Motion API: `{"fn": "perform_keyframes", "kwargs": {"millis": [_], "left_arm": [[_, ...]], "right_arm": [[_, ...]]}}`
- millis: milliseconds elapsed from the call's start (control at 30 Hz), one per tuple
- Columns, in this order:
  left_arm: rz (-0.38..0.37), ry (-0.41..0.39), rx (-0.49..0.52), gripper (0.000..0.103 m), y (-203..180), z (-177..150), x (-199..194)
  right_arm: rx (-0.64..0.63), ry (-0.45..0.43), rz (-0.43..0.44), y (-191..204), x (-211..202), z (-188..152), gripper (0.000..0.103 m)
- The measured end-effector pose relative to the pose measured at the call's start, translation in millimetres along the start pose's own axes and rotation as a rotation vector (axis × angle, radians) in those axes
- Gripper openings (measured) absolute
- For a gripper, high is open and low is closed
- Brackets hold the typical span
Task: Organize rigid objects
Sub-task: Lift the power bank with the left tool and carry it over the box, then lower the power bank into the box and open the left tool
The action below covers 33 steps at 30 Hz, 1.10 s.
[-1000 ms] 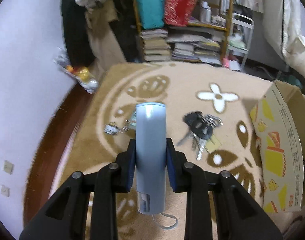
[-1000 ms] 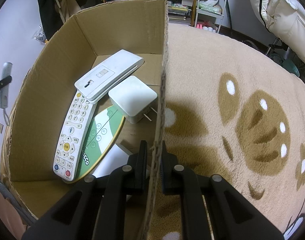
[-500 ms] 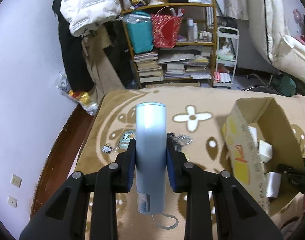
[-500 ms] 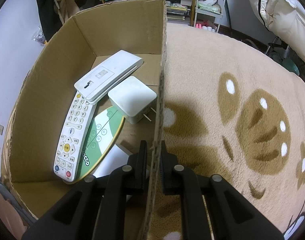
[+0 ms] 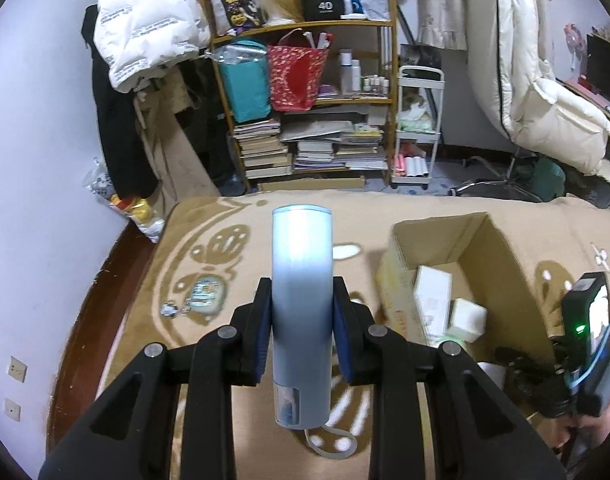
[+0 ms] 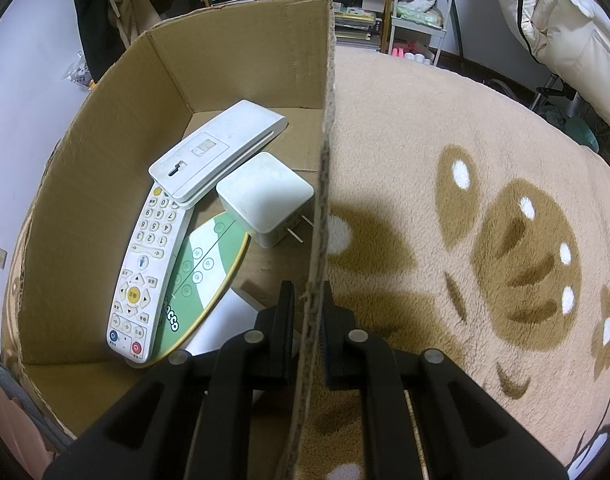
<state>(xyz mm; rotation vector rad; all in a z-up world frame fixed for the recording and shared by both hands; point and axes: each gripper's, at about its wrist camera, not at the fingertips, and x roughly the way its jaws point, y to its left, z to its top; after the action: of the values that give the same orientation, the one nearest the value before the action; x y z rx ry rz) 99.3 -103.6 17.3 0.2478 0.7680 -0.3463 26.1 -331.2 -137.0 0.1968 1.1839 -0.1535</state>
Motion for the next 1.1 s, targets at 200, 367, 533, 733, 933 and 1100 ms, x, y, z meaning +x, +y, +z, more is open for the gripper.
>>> {"fn": "perform_keyframes", "kwargs": {"millis": [200, 367, 533, 733, 933, 1100], "left_arm": [[-0.054, 0.001, 0.012, 0.026, -34, 4, -2], [-0.095, 0.02, 0.006, 0.026, -57, 3, 5], [-0.142, 0.055, -0.006, 0.026, -76, -1, 19], [-0.18, 0.106, 0.011, 0.026, -100, -9, 36], [-0.105, 0.163, 0.044, 0.026, -115, -23, 54], [-0.132, 0.179, 0.058, 0.025, -114, -30, 56]], "right_arm": [[0.002, 0.0, 0.004, -1, 0, 0, 0.012], [0.001, 0.0, 0.005, -2, 0, 0, 0.012], [-0.001, 0.0, 0.005, -2, 0, 0, 0.012], [-0.004, -0.001, 0.006, -2, 0, 0, 0.012], [-0.003, -0.006, 0.007, 0, 0, -1, 0.012], [-0.003, -0.006, 0.008, -1, 0, -2, 0.012]]}}
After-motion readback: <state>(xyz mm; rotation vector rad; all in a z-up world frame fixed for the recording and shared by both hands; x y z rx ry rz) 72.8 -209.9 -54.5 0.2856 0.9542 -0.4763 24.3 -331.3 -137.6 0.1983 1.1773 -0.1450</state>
